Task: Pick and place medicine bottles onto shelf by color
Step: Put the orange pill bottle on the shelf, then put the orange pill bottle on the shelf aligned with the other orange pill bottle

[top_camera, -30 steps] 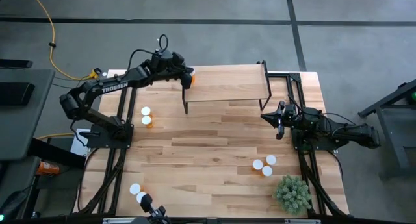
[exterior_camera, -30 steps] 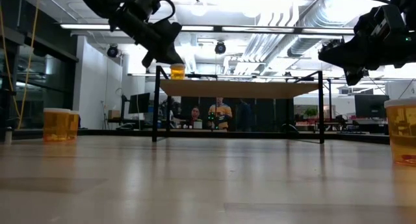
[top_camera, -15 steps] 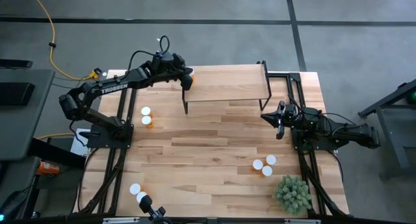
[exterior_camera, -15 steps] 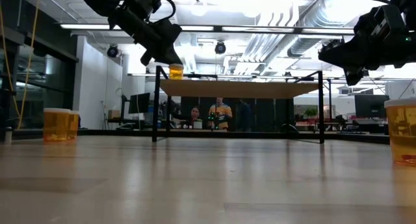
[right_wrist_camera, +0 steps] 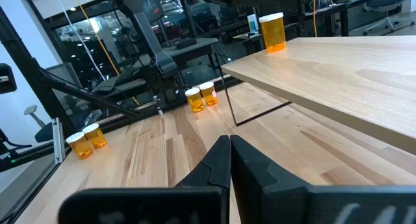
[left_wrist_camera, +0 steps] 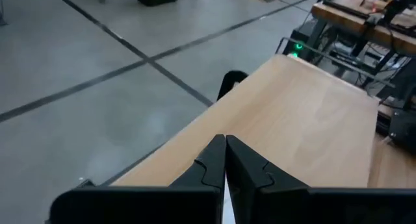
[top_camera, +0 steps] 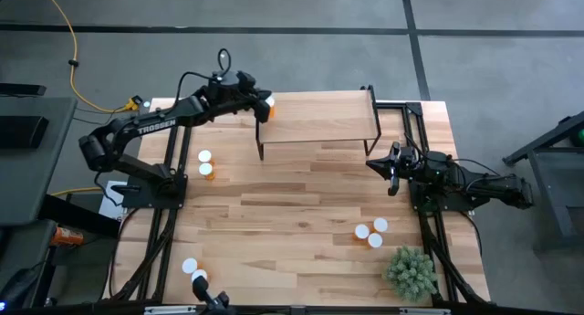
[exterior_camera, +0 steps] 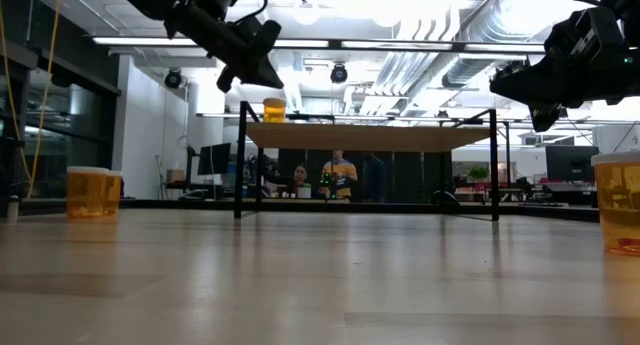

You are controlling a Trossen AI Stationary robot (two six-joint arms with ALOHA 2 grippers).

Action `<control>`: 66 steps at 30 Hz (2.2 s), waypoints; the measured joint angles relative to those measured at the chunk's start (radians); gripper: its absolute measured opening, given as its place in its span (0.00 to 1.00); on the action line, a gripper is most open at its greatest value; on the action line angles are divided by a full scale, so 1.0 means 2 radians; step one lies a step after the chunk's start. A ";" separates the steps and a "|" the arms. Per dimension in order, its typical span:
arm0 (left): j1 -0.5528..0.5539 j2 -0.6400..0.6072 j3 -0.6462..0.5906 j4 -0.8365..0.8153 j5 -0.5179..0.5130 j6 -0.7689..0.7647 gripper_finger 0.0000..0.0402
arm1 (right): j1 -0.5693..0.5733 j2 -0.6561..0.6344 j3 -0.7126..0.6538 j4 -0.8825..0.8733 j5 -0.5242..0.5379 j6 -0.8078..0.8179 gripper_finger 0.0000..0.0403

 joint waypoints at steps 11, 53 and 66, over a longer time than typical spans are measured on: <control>-0.027 0.001 0.000 -0.035 -0.015 -0.001 0.00 | 0.000 0.000 0.000 0.000 0.000 0.000 0.00; -0.030 -0.025 0.001 -0.031 -0.064 0.001 0.00 | 0.000 0.000 0.000 0.000 0.000 0.000 0.00; -0.110 -0.159 0.001 -0.029 0.006 -0.050 0.00 | 0.000 0.000 0.000 0.000 0.000 0.000 0.00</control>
